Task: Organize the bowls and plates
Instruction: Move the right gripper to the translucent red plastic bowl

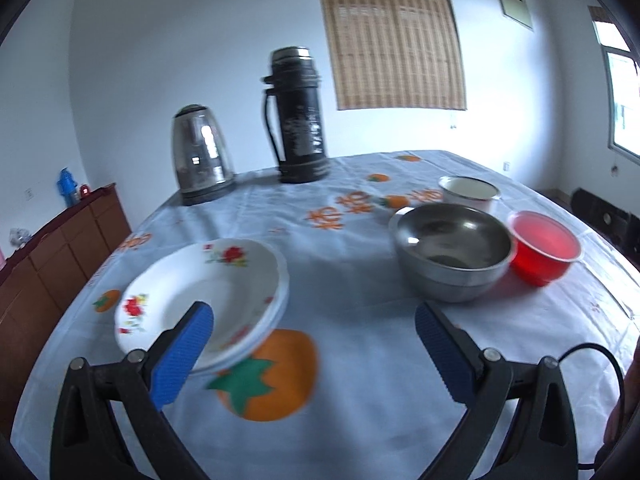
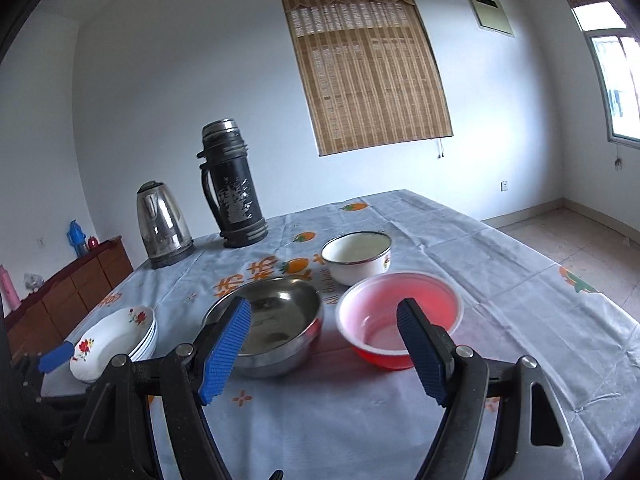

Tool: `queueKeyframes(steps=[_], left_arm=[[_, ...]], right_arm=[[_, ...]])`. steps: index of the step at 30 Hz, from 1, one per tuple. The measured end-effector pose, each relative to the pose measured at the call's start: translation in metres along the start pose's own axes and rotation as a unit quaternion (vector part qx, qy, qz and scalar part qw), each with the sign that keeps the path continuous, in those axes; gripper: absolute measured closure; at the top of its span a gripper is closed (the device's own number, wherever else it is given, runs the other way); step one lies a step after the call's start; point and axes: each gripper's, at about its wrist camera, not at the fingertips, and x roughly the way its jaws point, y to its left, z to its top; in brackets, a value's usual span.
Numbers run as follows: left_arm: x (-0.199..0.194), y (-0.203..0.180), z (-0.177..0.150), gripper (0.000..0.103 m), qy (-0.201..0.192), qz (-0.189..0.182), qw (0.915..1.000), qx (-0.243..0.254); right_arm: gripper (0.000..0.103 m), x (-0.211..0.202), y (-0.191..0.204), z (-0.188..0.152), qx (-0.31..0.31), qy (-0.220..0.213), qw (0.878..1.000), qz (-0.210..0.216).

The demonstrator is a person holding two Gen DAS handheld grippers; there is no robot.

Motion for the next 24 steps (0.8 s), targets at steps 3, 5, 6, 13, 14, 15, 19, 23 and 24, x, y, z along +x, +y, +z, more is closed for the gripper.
queueKeyframes(steps=[3, 5, 6, 13, 14, 15, 19, 23, 24], left_arm=[[-0.001, -0.024, 0.003, 0.0, 0.001, -0.009, 0.9999, 0.013], [0.0, -0.039, 0.005, 0.0, 0.002, -0.02, 0.9996, 0.02], [-0.001, -0.046, 0.006, 0.0, 0.002, -0.025, 0.9995, 0.022], [0.0, -0.09, 0.018, 0.0, 0.006, -0.07, 0.9969, 0.034], [0.001, -0.095, 0.019, 0.0, 0.007, -0.073, 0.9966, 0.037], [0.002, -0.1, 0.021, 0.0, 0.008, -0.074, 0.9964, 0.04], [0.007, -0.11, 0.025, 0.0, 0.013, -0.076, 0.9961, 0.045], [0.016, -0.111, 0.024, 0.0, 0.026, -0.074, 0.9959, 0.046], [0.019, -0.111, 0.024, 0.0, 0.03, -0.072, 0.9959, 0.046]], right_arm=[[0.026, 0.0, -0.012, 0.003, -0.003, -0.003, 1.0, -0.011], [0.026, 0.0, -0.021, 0.006, -0.007, -0.008, 1.0, -0.022], [0.026, -0.001, -0.026, 0.008, -0.009, -0.011, 0.999, -0.029], [0.026, -0.001, -0.064, 0.017, 0.006, -0.019, 0.998, -0.062], [0.026, 0.0, -0.069, 0.018, 0.013, -0.018, 0.998, -0.063], [0.026, 0.001, -0.075, 0.02, 0.02, -0.018, 0.997, -0.066], [0.026, 0.003, -0.093, 0.023, 0.03, -0.015, 0.996, -0.078], [0.026, 0.006, -0.102, 0.026, 0.017, -0.012, 0.996, -0.09], [0.026, 0.009, -0.105, 0.027, 0.013, -0.009, 0.996, -0.091]])
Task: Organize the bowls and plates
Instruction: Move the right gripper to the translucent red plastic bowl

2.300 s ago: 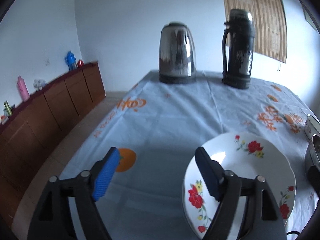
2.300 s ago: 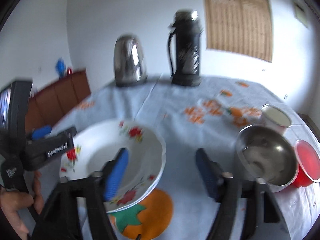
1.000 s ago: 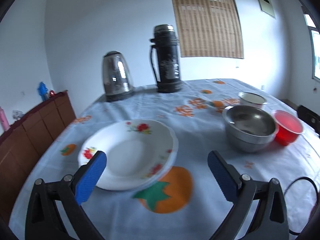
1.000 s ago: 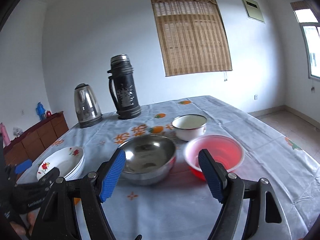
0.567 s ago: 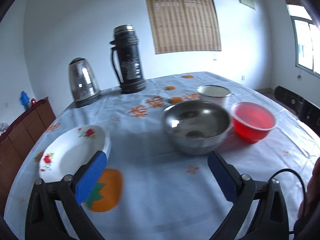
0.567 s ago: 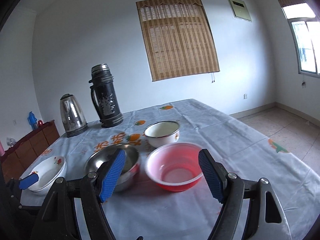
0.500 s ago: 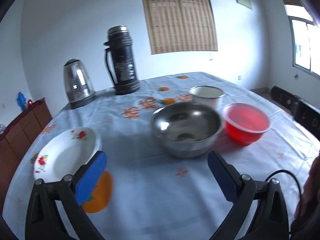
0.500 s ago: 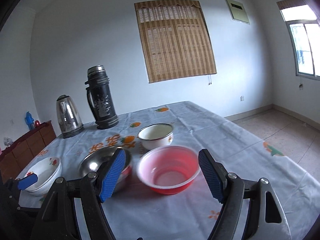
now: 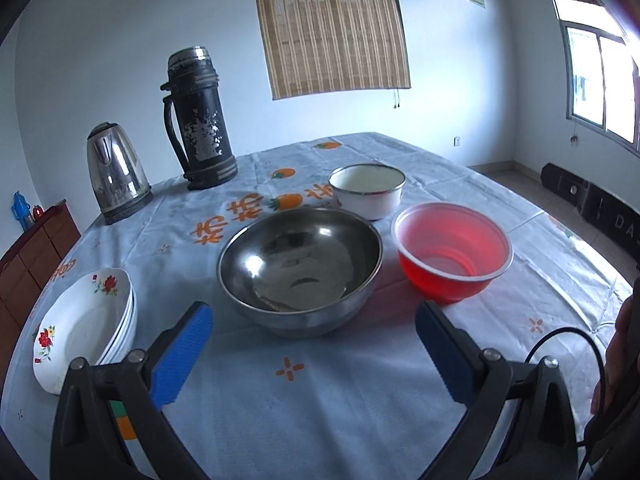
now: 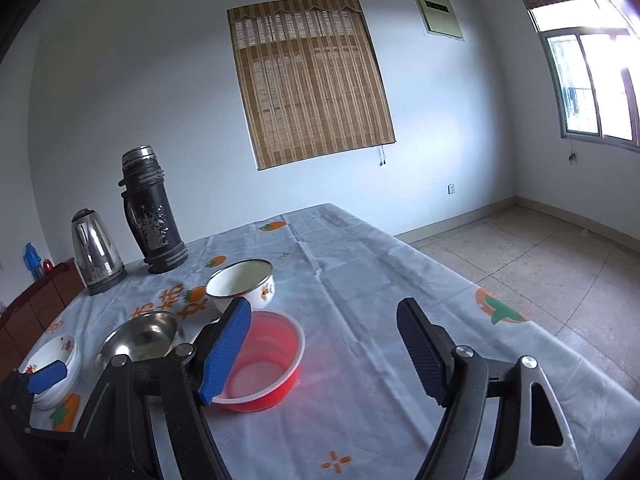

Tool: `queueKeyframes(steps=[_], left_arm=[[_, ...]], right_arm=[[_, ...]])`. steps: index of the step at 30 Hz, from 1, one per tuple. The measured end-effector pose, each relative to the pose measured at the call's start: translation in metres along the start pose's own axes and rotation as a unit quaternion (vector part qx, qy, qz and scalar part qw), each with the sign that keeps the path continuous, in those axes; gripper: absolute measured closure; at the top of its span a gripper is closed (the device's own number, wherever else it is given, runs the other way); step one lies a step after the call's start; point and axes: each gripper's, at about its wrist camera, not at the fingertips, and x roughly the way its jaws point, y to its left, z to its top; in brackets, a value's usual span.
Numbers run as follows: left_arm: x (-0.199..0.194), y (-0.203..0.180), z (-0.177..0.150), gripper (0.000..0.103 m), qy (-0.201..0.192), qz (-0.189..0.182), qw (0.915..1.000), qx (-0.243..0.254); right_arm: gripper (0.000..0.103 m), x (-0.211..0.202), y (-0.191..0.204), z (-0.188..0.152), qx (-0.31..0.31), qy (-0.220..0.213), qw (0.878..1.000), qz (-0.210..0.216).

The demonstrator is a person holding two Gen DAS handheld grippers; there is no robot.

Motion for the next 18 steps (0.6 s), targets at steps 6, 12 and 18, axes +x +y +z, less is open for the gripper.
queueKeyframes(steps=[6, 12, 18], left_arm=[[0.008, 0.005, 0.001, 0.0, 0.01, 0.014, 0.9998, -0.014], [0.009, 0.009, 0.005, 0.0, 0.01, 0.013, 0.9994, -0.03], [0.009, 0.024, 0.016, 0.0, 0.012, 0.013, 0.9991, -0.04]], right_arm=[[0.026, 0.015, -0.008, 0.007, -0.008, 0.013, 1.0, 0.006], [0.026, 0.029, -0.016, 0.009, 0.006, 0.041, 0.999, 0.033], [0.026, 0.037, -0.015, 0.009, 0.007, 0.059, 0.997, 0.049]])
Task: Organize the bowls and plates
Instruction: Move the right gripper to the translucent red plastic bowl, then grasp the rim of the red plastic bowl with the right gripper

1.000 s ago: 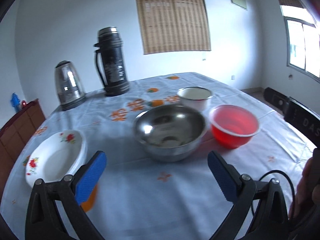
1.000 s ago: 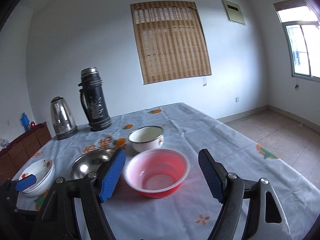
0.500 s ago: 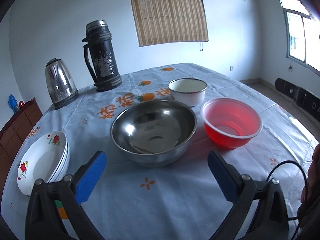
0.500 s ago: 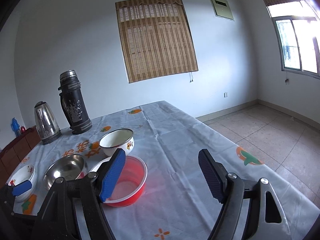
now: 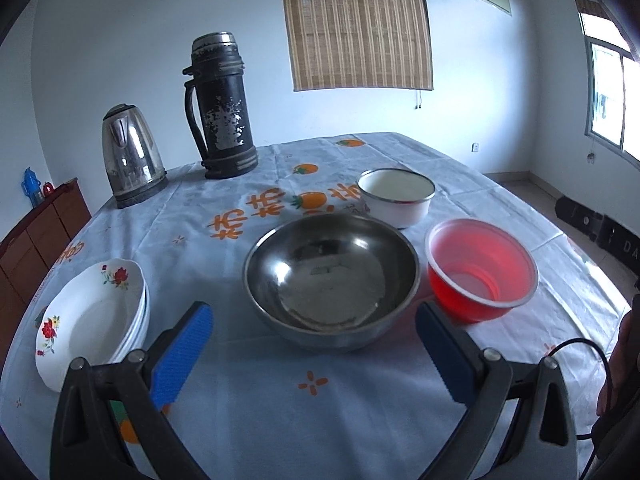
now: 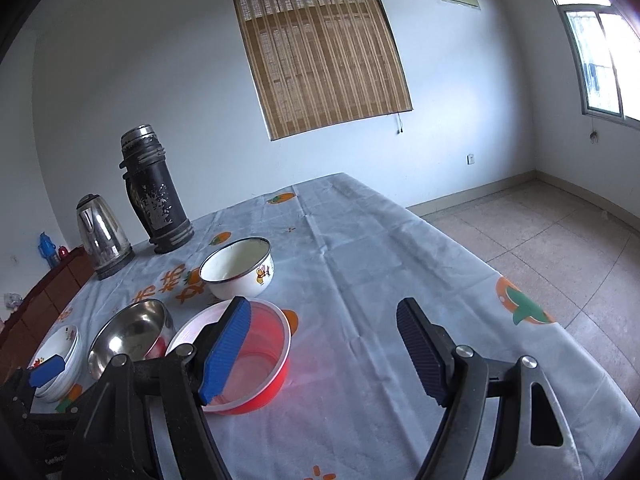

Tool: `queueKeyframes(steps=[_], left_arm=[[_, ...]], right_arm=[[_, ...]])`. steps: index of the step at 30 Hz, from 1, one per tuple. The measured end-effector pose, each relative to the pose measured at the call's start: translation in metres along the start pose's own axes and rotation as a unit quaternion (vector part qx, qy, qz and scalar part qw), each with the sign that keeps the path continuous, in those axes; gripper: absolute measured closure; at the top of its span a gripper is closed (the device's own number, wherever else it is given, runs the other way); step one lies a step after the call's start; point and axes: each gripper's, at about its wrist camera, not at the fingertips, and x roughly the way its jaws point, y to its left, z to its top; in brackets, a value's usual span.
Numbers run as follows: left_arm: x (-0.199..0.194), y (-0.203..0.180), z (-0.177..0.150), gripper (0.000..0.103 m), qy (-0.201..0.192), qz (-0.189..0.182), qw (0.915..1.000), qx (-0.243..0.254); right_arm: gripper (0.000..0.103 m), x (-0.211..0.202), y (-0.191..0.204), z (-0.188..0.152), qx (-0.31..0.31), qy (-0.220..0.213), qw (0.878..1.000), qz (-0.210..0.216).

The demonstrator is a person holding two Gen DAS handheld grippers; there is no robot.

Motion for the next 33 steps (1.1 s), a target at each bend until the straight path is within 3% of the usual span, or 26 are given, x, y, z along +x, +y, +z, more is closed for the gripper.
queueKeyframes(steps=[4, 8, 13, 19, 21, 22, 24, 27, 29, 33], left_arm=[[0.0, 0.011, 0.015, 0.0, 0.0, 0.024, 0.9997, -0.001], [0.001, 0.005, 0.018, 0.0, 0.008, 0.0, 0.9998, -0.021], [0.004, -0.005, 0.007, 0.001, 0.024, 0.026, 0.9987, -0.036], [0.0, 0.006, 0.005, 0.002, 0.009, 0.033, 0.9977, -0.059], [0.001, 0.002, 0.003, 0.005, 0.016, 0.015, 0.9978, -0.063], [0.001, -0.002, 0.002, 0.01, 0.019, 0.004, 0.9978, -0.063], [0.001, -0.015, -0.001, 0.018, 0.033, -0.021, 0.9974, -0.061], [0.002, -0.036, -0.005, 0.023, 0.051, -0.052, 0.9955, -0.061], [0.003, -0.05, -0.009, 0.033, 0.062, -0.074, 0.9928, -0.071], [0.008, -0.063, -0.014, 0.034, 0.076, -0.08, 0.9877, -0.111]], right_arm=[[0.026, 0.006, 0.001, 0.014, -0.027, 0.002, 1.0, 0.001], [0.028, 0.018, 0.001, 0.017, -0.032, 0.03, 0.999, 0.032], [0.049, 0.041, 0.008, 0.001, -0.043, 0.084, 0.994, 0.054], [0.05, 0.053, 0.012, -0.008, -0.048, 0.118, 0.99, 0.065], [0.058, 0.056, 0.011, -0.01, -0.045, 0.127, 0.989, 0.066], [0.066, 0.058, 0.011, -0.012, -0.045, 0.134, 0.988, 0.067], [0.074, 0.062, 0.01, -0.015, -0.042, 0.145, 0.986, 0.069], [0.074, 0.061, 0.009, -0.014, -0.036, 0.144, 0.986, 0.072], [0.074, 0.06, 0.009, -0.011, -0.037, 0.139, 0.987, 0.072], [0.074, 0.07, 0.011, -0.012, -0.045, 0.156, 0.984, 0.076]])
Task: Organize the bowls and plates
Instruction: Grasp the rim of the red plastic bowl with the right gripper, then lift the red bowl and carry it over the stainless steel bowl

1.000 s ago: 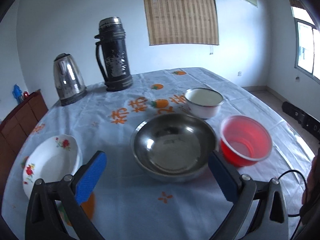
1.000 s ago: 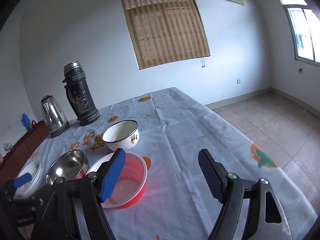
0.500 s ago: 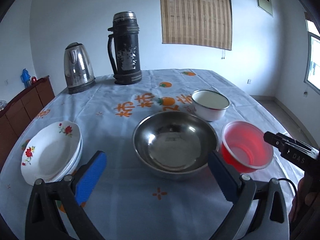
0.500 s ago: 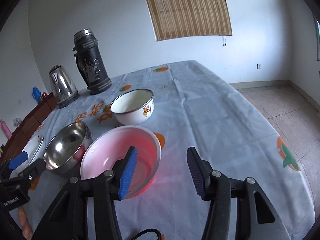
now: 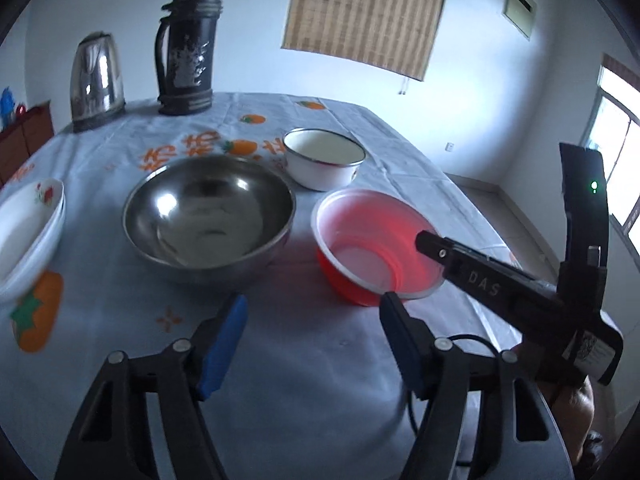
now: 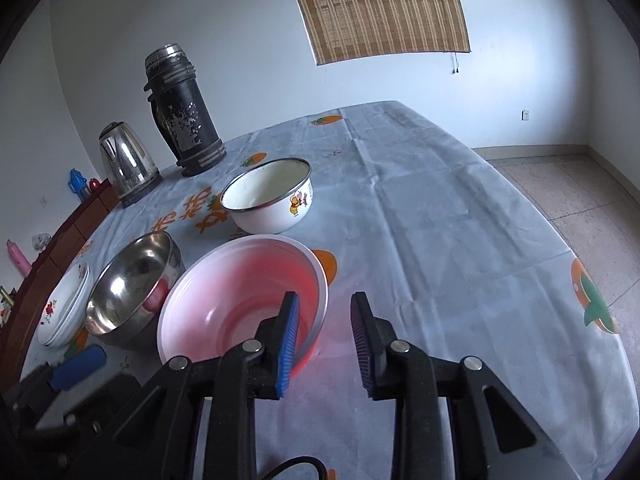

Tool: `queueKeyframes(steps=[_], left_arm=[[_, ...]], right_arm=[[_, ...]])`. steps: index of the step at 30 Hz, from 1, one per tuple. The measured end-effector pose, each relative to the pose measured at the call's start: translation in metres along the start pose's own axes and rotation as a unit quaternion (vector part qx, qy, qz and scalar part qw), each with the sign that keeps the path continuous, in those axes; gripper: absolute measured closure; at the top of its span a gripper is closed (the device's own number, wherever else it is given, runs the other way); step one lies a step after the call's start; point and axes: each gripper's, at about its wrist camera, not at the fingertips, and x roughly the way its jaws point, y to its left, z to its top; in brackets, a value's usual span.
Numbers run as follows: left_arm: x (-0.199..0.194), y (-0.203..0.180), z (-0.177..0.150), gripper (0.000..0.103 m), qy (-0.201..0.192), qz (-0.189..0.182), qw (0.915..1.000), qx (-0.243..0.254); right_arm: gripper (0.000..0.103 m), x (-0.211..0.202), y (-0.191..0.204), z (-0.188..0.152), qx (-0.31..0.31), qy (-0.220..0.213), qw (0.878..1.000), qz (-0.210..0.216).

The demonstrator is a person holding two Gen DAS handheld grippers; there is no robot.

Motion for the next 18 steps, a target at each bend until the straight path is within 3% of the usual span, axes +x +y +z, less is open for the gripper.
queueKeyframes(steps=[3, 6, 9, 14, 18], left_arm=[[0.008, 0.003, 0.001, 0.034, 0.007, 0.012, 0.9992, -0.037], [0.012, 0.014, 0.004, 0.034, 0.008, 0.013, 0.9963, -0.084], [0.019, 0.02, 0.009, 0.034, 0.012, 0.008, 0.9924, -0.122], [0.032, 0.011, 0.016, 0.035, 0.028, 0.018, 0.9943, -0.101], [0.025, 0.007, 0.013, 0.041, 0.034, -0.007, 0.9964, -0.077]], right_arm=[[0.074, 0.012, -0.004, 0.0, 0.011, 0.03, 0.999, 0.02], [0.087, 0.017, -0.007, -0.003, 0.016, 0.052, 0.998, 0.019], [0.09, 0.016, -0.01, -0.006, 0.021, 0.061, 0.998, 0.018], [0.09, 0.002, -0.013, -0.005, 0.017, 0.056, 0.998, -0.006], [0.09, -0.008, -0.013, -0.005, -0.002, 0.055, 0.998, -0.033]])
